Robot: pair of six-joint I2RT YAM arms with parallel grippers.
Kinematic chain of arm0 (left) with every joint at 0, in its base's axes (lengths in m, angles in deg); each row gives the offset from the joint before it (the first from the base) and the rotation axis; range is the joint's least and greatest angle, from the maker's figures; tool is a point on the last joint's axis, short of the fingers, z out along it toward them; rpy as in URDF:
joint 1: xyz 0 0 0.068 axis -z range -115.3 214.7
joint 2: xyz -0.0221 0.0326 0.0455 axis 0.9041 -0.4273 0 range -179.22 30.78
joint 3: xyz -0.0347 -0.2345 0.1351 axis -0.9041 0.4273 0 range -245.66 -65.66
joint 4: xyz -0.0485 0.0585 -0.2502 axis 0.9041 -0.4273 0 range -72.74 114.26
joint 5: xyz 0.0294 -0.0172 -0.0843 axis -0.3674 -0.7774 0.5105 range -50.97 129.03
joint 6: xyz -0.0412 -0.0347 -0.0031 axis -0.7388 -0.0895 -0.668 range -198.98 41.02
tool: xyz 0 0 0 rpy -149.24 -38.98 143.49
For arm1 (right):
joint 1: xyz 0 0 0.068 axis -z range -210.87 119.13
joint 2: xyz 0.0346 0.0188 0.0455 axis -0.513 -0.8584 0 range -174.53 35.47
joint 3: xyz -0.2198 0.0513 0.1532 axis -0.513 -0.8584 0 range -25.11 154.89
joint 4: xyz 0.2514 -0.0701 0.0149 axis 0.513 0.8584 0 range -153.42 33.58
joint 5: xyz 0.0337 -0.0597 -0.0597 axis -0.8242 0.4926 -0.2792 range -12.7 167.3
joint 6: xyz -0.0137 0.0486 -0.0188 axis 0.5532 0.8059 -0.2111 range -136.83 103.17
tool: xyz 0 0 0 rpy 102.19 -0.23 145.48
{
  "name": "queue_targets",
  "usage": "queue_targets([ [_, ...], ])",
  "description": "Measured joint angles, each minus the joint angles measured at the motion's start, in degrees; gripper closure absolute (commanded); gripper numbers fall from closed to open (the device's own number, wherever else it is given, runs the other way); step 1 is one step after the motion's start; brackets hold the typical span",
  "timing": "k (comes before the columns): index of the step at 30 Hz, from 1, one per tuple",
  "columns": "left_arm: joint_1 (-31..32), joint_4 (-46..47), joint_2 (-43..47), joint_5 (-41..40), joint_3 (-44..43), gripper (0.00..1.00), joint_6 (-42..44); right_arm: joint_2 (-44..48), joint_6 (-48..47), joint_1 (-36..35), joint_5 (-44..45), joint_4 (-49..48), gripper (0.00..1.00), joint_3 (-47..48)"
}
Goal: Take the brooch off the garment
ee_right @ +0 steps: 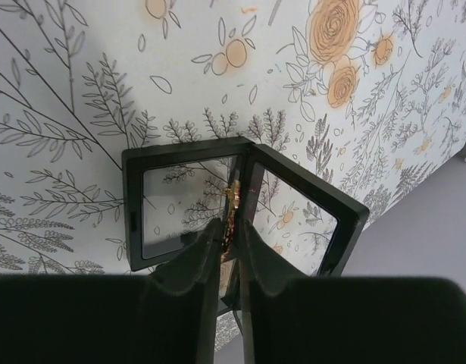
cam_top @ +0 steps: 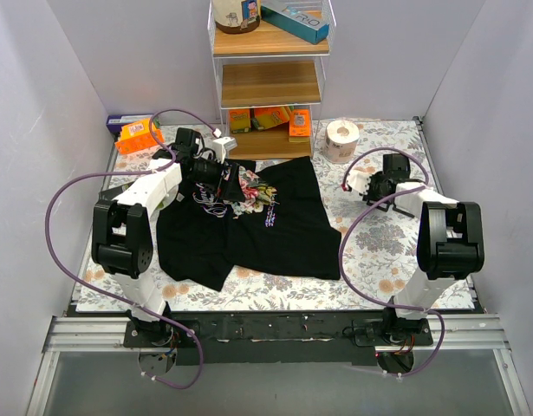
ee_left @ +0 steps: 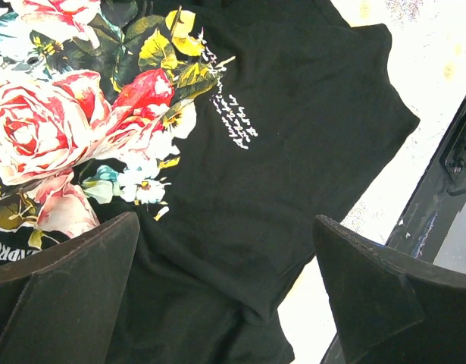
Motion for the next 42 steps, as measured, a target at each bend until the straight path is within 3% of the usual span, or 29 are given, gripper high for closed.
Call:
queue_targets([
  [1, 0.0, 0.0, -0.2, 0.0, 0.0, 0.02, 0.0, 0.0, 0.2, -0.3, 0.1, 0.0, 0.72, -0.1],
  [3, 0.0, 0.0, -0.6, 0.0, -0.1, 0.02, 0.0, 0.0, 0.9, -1.1, 0.3, 0.6, 0.56, -0.1],
  [7, 0.0, 0.1, -1.0, 0.0, -0.1, 0.02, 0.0, 0.0, 3.5, -2.4, -0.2, 3.2, 0.11, 0.0],
  [9, 0.0, 0.2, -1.1, 0.1, -0.1, 0.02, 0.0, 0.2, 4.1, -3.2, 0.1, 3.9, 0.07, 0.9],
  [17, 0.0, 0.3, -1.2, 0.2, -0.1, 0.02, 0.0, 0.5, 10.4, -7.5, -4.7, 15.6, 0.04, 8.0],
  [23, 0.0, 0.0, -1.2, 0.1, -2.8, 0.02, -0.3, 0.5, 19.8, -11.9, -17.1, 25.9, 0.02, 24.3],
  [29, 0.0, 2.1, -0.9, -3.0, -6.0, 0.02, -2.5, -0.4, 35.4, -15.1, -27.1, 27.9, 0.02, 37.5],
  [36, 0.0, 7.9, 1.7, -17.9, -6.3, 0.02, -6.6, -2.3, 56.8, -17.2, -19.9, 22.4, 0.02, 42.9],
  [42, -0.3, 10.6, 3.3, -26.4, -6.5, 0.02, -11.9, -2.7, 66.3, -17.3, -13.6, 19.8, 0.02, 43.6],
])
